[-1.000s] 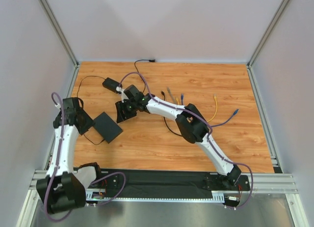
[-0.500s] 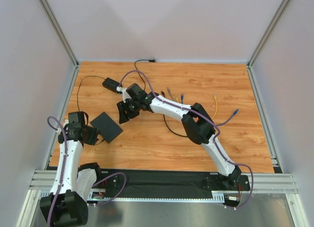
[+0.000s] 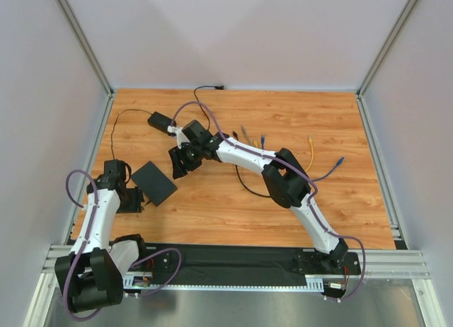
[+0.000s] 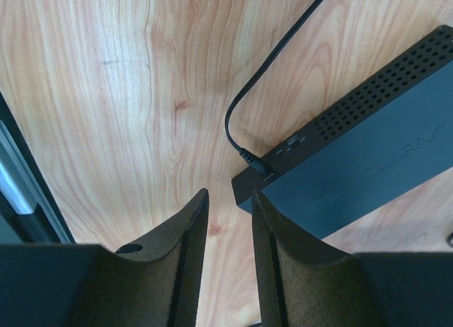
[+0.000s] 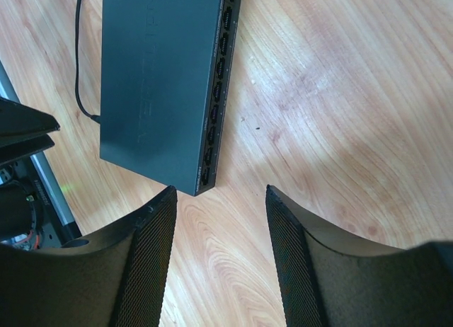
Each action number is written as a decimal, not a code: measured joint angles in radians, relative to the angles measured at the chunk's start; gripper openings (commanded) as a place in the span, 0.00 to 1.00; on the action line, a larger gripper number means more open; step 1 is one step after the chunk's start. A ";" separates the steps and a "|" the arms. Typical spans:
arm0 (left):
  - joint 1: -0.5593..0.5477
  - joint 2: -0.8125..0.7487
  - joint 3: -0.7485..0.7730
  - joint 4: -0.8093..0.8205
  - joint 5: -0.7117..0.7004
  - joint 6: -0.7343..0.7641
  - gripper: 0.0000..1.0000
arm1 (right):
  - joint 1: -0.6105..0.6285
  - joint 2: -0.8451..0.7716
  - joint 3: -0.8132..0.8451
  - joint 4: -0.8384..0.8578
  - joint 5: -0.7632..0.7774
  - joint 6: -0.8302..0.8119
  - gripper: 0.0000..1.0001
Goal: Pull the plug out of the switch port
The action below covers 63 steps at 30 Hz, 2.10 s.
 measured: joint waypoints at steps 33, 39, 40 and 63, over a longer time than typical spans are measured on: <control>0.077 0.202 -0.084 0.230 0.089 -0.109 0.24 | -0.023 0.056 0.230 -0.111 -0.269 -0.231 0.46; 0.084 0.197 -0.094 0.249 0.092 -0.106 0.11 | -0.011 0.185 0.372 -0.172 -0.341 -0.251 0.40; 0.087 0.195 -0.097 0.251 0.093 -0.104 0.09 | -0.007 0.196 0.373 -0.184 -0.344 -0.253 0.39; 0.124 0.416 0.079 0.227 0.055 0.325 0.00 | 0.155 0.231 0.388 -0.200 -0.061 -0.332 0.33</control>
